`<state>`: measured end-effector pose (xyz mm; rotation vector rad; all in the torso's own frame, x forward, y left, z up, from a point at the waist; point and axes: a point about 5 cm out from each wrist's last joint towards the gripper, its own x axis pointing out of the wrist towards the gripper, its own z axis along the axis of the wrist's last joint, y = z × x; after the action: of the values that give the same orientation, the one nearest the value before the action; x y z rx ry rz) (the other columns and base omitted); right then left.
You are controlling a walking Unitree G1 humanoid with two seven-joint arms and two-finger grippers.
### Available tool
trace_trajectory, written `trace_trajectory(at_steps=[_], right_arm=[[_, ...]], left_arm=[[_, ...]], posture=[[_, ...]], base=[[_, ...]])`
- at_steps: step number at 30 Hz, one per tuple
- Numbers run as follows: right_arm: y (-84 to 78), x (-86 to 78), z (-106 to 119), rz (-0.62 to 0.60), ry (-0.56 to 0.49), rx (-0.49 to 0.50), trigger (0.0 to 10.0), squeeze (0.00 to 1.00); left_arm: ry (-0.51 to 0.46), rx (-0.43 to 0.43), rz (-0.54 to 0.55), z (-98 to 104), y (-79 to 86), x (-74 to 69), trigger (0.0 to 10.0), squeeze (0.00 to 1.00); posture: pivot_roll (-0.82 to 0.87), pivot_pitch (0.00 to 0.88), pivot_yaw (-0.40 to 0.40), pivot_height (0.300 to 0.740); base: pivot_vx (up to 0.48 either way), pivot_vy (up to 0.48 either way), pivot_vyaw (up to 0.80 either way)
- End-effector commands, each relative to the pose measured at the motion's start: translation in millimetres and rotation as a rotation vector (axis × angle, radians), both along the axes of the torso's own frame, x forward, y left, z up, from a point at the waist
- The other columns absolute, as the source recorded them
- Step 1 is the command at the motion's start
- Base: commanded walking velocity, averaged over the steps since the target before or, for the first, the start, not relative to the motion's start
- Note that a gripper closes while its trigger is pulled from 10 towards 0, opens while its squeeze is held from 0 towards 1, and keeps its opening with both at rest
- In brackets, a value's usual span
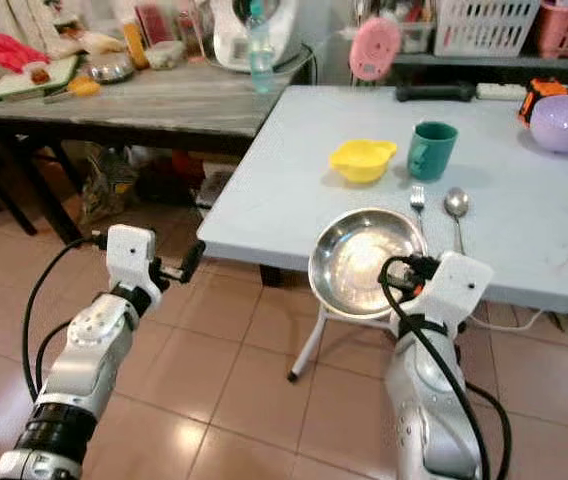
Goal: Setting the table
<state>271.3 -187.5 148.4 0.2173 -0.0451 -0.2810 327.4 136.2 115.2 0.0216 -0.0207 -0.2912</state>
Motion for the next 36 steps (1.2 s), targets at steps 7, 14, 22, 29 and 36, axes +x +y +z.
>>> trace_trajectory(at_steps=[7, 14, 22, 29, 36], right_arm=[[-3.5, -1.6, 2, -0.024, -0.009, -0.010, 10.0, 0.00], [-6.4, -4.9, 1, -0.036, -0.005, -0.022, 10.0, 0.00], [-6.4, -4.7, 1, -0.041, -0.008, -0.032, 10.0, 0.00], [-3.2, -4.7, -1, -0.034, -0.003, -0.030, 10.0, 0.00], [-3.9, -4.8, -3, -0.035, 0.001, -0.031, 10.0, 0.00]], left_arm=[[-0.004, 0.008, -0.024, -2, -6.4, -1.8, 10.0, 0.00], [-0.042, -0.012, -0.075, 0, -11.7, -7.1, 10.0, 0.00], [-0.060, -0.025, -0.102, 3, -13.8, -8.2, 10.0, 0.00], [-0.055, -0.018, -0.110, 1, -13.6, -9.6, 10.0, 0.00], [-0.050, -0.013, -0.117, 0, -14.2, -11.4, 10.0, 0.00]], posture=[[-0.17, 0.002, 0.109, 0.740], [-0.17, 0.000, 0.111, 0.740], [-0.17, 0.000, 0.116, 0.740], [-0.17, 0.002, 0.118, 0.740], [-0.16, 0.007, 0.123, 0.740]], base=[[0.000, 0.480, 0.00], [0.036, 0.000, 0.00], [0.445, 0.000, 0.00], [0.468, 0.000, 0.00], [0.477, 0.000, 0.00]])
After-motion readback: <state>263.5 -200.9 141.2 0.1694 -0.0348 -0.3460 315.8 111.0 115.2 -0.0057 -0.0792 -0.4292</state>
